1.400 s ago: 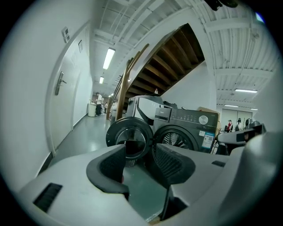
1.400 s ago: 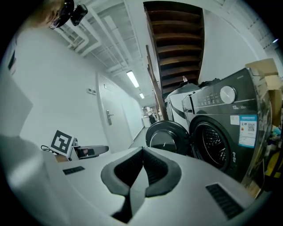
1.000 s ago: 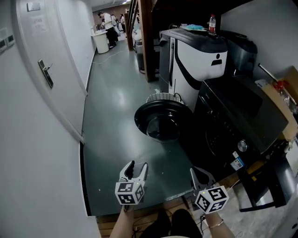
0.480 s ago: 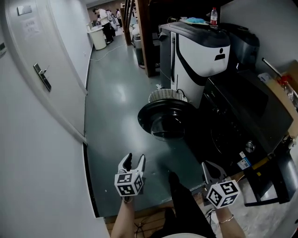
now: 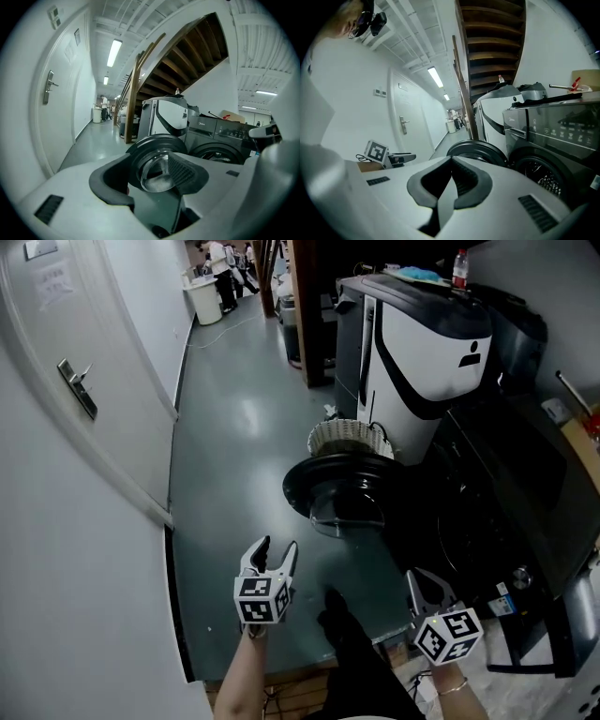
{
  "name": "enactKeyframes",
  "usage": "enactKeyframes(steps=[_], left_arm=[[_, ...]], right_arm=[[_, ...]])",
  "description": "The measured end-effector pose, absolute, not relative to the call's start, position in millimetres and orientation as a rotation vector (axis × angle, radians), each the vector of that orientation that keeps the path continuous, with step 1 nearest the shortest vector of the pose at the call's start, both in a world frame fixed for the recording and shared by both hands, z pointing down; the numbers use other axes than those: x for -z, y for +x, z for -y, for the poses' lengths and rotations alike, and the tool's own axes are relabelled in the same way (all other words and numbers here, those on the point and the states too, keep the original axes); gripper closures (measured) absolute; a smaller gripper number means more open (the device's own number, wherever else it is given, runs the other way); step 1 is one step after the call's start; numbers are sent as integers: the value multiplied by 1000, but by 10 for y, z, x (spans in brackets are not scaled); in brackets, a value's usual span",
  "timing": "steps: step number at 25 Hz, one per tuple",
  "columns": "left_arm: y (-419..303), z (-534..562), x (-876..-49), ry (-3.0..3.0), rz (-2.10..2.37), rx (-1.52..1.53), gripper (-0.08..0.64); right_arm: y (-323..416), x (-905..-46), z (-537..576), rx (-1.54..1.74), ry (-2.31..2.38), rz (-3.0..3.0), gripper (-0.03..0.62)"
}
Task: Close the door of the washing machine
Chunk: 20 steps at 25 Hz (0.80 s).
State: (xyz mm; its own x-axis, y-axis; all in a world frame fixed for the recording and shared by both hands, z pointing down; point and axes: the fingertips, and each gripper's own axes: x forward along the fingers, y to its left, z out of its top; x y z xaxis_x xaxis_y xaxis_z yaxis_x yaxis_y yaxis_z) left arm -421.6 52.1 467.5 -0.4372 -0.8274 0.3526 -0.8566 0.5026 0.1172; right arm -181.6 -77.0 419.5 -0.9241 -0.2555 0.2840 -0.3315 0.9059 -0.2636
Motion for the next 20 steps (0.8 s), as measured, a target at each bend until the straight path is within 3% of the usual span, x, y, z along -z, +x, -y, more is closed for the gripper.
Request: enactKeyframes(steps=[12, 20], left_arm=[[-5437, 855, -4920, 1502, 2332, -259, 307], [-6028, 1630, -5118, 1529, 2282, -262, 304]], right_arm=[[-2962, -4520, 1788, -536, 457, 2759, 584], [-3327, -4732, 2345, -583, 507, 2705, 584]])
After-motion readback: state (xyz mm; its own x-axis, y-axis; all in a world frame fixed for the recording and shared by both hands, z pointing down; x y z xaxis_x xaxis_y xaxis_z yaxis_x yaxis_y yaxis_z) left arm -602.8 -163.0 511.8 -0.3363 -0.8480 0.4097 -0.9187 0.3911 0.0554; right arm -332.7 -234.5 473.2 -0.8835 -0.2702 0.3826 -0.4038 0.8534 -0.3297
